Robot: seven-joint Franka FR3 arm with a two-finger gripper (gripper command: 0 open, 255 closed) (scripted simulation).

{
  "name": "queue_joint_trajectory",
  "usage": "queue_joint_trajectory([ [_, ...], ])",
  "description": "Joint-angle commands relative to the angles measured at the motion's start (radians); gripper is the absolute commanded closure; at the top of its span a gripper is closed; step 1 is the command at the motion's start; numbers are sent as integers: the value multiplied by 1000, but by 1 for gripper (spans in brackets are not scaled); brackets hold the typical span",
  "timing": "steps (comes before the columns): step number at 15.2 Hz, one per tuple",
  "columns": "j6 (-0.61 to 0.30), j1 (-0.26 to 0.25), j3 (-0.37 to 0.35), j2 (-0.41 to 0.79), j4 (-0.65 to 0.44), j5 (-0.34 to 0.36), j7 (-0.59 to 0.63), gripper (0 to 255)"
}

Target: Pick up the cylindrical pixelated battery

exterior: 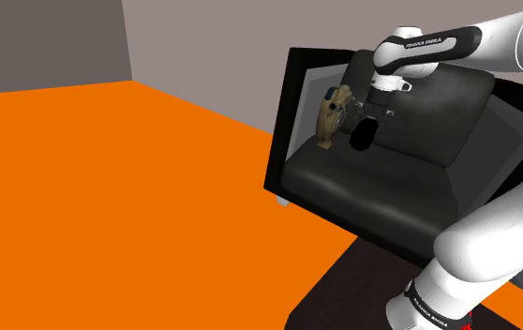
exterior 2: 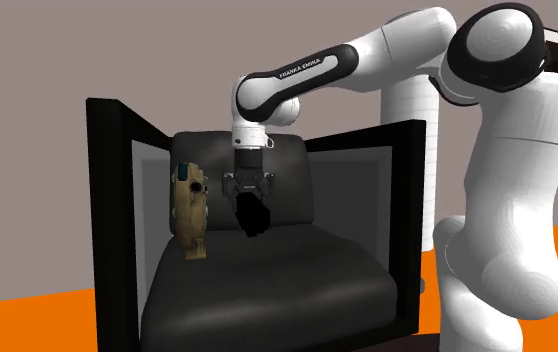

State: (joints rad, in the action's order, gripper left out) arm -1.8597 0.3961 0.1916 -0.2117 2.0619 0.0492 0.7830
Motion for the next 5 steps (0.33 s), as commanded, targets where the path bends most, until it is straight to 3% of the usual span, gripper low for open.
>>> queue_joint_trajectory([
  [1,27,-1,-1,-2,-26,0,0,255],
  [5,56,-1,-2,-3,-53,-1,0,255],
])
